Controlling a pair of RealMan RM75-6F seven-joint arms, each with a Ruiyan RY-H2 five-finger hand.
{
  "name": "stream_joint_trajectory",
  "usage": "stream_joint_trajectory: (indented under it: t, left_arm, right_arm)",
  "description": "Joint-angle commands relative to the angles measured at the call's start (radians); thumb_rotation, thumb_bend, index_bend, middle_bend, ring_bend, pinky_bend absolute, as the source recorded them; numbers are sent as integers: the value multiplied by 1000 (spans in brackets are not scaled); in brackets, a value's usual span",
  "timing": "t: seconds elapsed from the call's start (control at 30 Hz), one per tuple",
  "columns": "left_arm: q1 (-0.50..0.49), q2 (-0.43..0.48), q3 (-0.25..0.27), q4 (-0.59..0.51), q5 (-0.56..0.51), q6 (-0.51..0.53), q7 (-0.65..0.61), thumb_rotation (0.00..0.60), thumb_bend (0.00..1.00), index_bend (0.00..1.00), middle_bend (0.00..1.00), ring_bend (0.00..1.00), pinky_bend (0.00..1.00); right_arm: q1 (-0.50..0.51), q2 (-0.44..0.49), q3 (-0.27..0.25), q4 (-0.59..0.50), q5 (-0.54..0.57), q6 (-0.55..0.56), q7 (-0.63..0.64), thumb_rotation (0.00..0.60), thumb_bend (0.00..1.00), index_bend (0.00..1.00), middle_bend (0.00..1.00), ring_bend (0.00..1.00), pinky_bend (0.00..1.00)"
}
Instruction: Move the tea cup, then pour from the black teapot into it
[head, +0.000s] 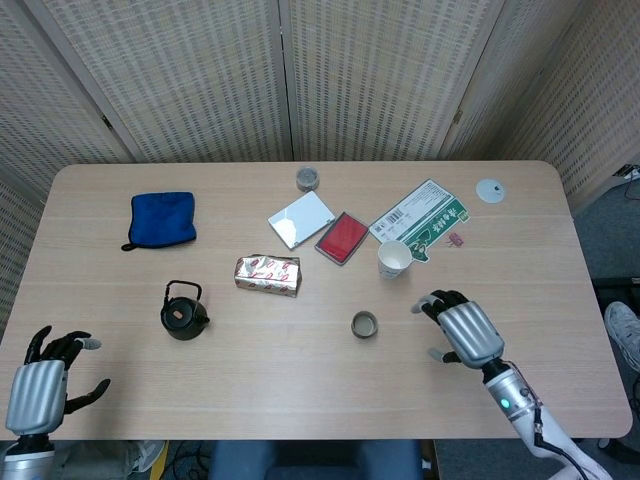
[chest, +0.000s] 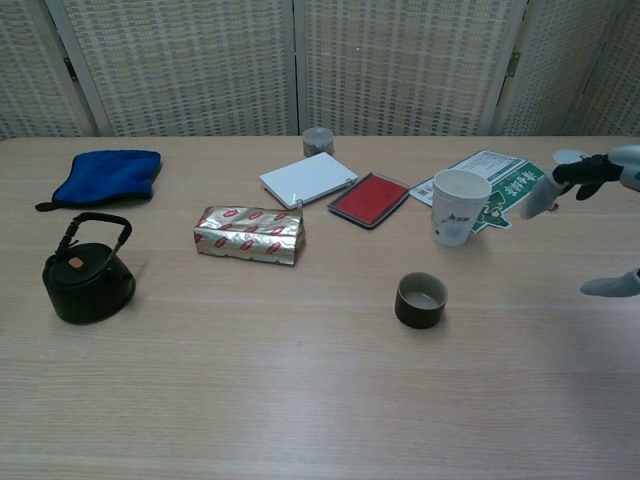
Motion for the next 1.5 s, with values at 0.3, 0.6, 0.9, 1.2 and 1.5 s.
stream_joint_trajectory:
  t: [0.3, 0.6, 0.9, 1.2, 1.5]
  left_arm:
    - [-1, -6, -1, 16, -5, -7, -11, 600, 163, 396, 302, 310, 73]
    - [-2, -9, -5, 29, -15, -15, -22, 600, 164, 396, 302, 310, 72]
    - [-2, -11, -8, 42, -23, -18, -32, 600, 163, 396, 302, 310, 72]
    - [0, -8, -9, 50, -30, -20, -40, 600, 163, 396, 302, 310, 73]
    - [1, -6, -11, 53, -34, -20, -43, 600, 163, 396, 302, 310, 73]
  right_arm:
    - [122, -136, 27, 80, 149, -143, -130, 600, 89, 307, 258, 193, 251]
    - [188, -224, 34, 158, 231, -191, -184, 600, 89, 307, 258, 192, 251]
    - [244, -293, 41, 226, 286, -216, -211, 600, 90, 303, 257, 189, 251]
    - [295, -342, 40, 285, 346, -248, -233, 600, 89, 303, 256, 189, 251]
    - [338, -377, 39, 325, 399, -269, -256, 600, 110, 303, 268, 188, 251]
